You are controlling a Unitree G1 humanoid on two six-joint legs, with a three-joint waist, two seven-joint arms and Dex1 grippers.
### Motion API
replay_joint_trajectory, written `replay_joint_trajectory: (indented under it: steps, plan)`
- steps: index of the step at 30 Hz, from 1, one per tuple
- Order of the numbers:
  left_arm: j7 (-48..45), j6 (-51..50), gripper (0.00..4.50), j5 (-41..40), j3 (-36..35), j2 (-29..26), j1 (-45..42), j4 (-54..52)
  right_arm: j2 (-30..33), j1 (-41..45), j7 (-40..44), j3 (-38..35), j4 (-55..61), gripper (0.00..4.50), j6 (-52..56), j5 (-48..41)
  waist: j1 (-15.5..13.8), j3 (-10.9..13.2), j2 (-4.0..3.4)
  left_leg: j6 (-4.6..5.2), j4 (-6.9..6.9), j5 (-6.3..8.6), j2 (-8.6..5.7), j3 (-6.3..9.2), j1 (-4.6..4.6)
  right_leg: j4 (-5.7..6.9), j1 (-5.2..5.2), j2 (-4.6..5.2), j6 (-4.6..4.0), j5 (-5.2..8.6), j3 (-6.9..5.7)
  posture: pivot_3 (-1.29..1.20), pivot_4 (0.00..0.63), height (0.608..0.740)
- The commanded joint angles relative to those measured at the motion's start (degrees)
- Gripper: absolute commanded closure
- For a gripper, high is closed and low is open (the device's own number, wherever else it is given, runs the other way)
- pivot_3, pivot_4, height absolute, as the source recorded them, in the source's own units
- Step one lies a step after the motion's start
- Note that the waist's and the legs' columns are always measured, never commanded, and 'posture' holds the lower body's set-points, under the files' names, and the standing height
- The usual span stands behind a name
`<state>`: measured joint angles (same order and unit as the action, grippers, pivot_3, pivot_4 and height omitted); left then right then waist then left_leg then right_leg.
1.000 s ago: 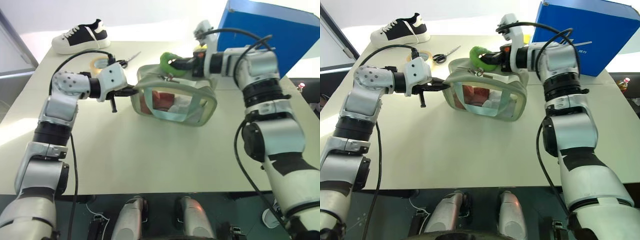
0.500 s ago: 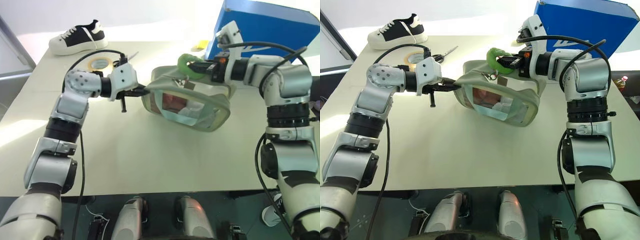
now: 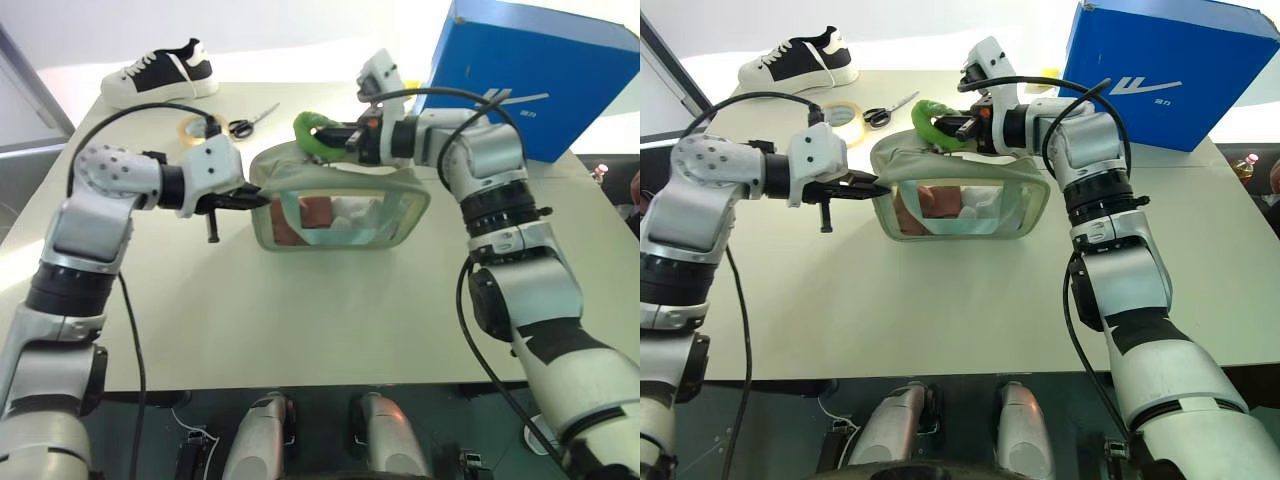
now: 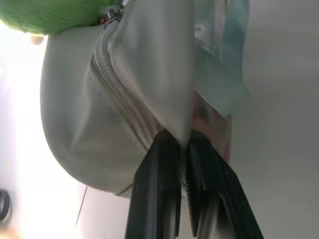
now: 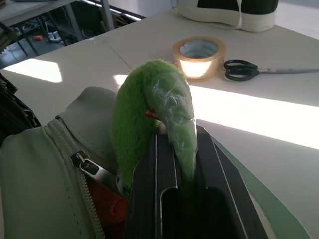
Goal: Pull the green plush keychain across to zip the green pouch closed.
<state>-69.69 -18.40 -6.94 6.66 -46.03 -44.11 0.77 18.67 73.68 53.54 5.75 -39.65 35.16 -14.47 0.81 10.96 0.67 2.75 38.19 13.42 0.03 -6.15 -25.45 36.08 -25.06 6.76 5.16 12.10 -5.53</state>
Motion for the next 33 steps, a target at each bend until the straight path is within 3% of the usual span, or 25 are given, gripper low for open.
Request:
replay_joint_trajectory:
  steps: [1,8,18,22,31,33]
  plan:
    - [3.4,1.7,4.5,1.4,-1.8,-1.1,3.0,-1.6,-0.6,2.4,2.0,0.3,-0.4,4.45,-1.9,0.8,0.0,0.0,0.0,-0.01,0.0,0.0,0.0,0.0,0.01,-0.01,0.0,0.0,0.0,0.0,0.0,0.0,0.15,0.74]
    - [8.0,4.1,4.5,2.7,-1.5,-0.5,5.3,-0.2,1.5,1.5,3.0,1.0,1.2,4.45,-0.4,3.1,0.3,0.0,0.0,-0.07,-0.01,-0.03,0.01,0.02,0.08,0.03,0.02,0.0,-0.01,0.0,0.0,0.0,0.15,0.74]
    - [9.7,8.7,4.5,4.5,0.5,2.0,-0.3,6.3,4.0,-2.5,1.6,0.3,13.2,4.45,8.5,1.9,0.1,0.0,0.0,-0.08,-0.01,-0.03,0.0,0.02,0.06,0.02,0.0,0.03,-0.01,0.0,0.0,0.0,0.15,0.74]
    - [5.9,8.0,4.5,3.3,1.6,1.4,0.8,4.7,4.0,-3.2,-0.4,-0.4,13.4,2.97,8.4,2.2,0.1,0.0,0.0,-0.06,-0.01,-0.02,0.0,0.01,0.06,0.02,0.0,0.02,-0.01,0.0,0.0,0.0,0.15,0.74]
    - [5.1,8.7,4.5,3.6,1.4,1.7,0.6,5.2,4.6,-2.9,-0.5,-1.8,13.3,2.97,7.2,1.4,0.0,0.0,0.0,0.02,-0.01,0.03,0.0,0.01,0.06,0.01,0.01,0.03,-0.01,0.0,0.0,0.0,0.15,0.74]
    - [5.1,8.7,4.5,3.5,1.4,1.7,0.6,5.2,4.5,-2.7,-0.4,-2.1,14.0,3.51,7.6,0.8,0.0,0.0,0.0,0.02,-0.01,0.03,0.0,0.01,0.06,0.01,0.01,0.03,-0.01,0.0,0.0,0.0,0.15,0.74]
